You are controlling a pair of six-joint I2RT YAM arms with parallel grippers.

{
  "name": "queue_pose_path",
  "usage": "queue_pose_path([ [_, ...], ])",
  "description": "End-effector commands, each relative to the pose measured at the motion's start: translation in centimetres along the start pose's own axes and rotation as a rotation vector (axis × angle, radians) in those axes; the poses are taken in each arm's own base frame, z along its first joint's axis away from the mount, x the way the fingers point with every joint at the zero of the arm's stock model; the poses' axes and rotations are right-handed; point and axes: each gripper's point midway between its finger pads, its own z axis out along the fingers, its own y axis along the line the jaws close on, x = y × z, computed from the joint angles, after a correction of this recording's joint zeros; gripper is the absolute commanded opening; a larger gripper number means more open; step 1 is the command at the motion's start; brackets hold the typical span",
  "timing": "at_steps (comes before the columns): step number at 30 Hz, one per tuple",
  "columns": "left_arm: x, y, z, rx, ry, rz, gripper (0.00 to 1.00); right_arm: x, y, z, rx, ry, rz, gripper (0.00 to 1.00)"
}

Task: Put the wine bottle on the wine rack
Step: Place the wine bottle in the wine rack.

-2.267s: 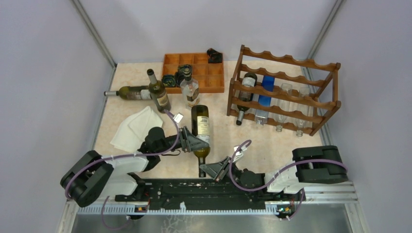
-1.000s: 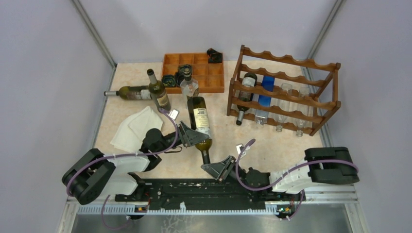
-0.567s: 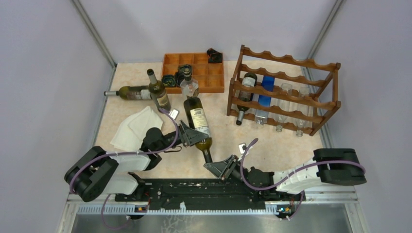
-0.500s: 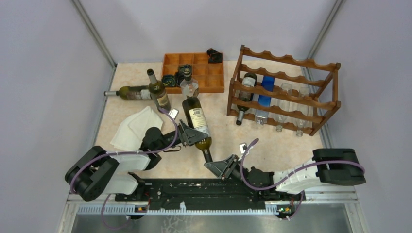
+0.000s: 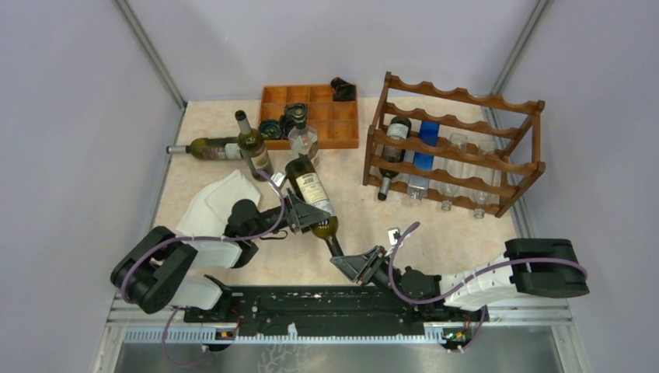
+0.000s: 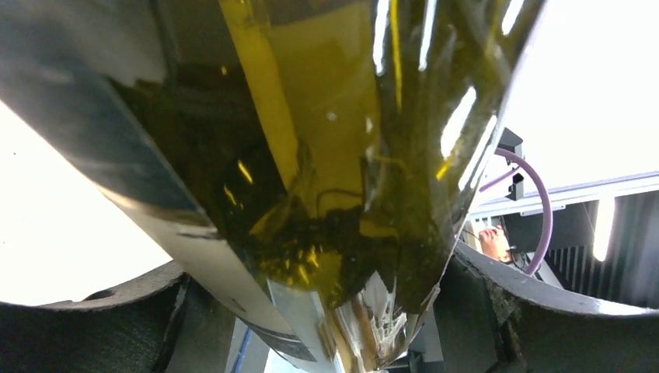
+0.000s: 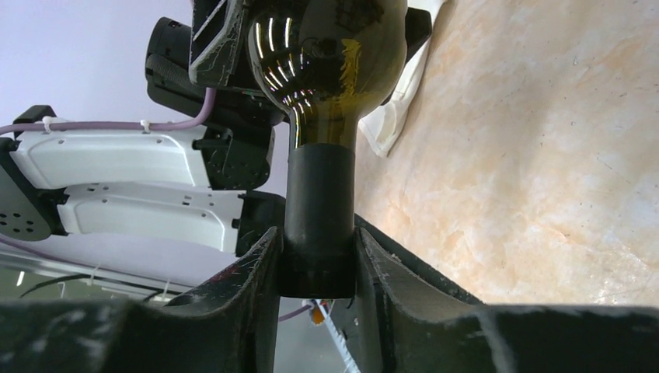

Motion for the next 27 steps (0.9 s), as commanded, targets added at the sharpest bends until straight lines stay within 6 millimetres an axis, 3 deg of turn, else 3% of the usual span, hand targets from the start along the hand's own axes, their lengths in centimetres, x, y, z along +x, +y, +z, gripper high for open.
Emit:
queue_pose_path([
  [1, -3.0, -4.9, 0.8, 0.194, -0.085, 0.130, 0.00, -0.4, 2.2, -0.4, -0.085, 0.001, 0.047, 0.41],
  [6, -2.1, -4.7, 0.7, 0.212, -0.073, 0.101, 0.00, -1.2, 2.3, 0.1, -0.075, -0.043, 0.041, 0.59],
  [18, -0.5, -5.4, 1.3, 0.222, -0.042, 0.108, 0.00, -2.8, 1.7, 1.5, -0.049, -0.088, 0.056, 0.56],
  [27, 0.3, -4.9, 1.8, 0.212, -0.030, 0.102, 0.00, -2.6, 2.3, 2.6, -0.061, -0.070, 0.049, 0.51],
])
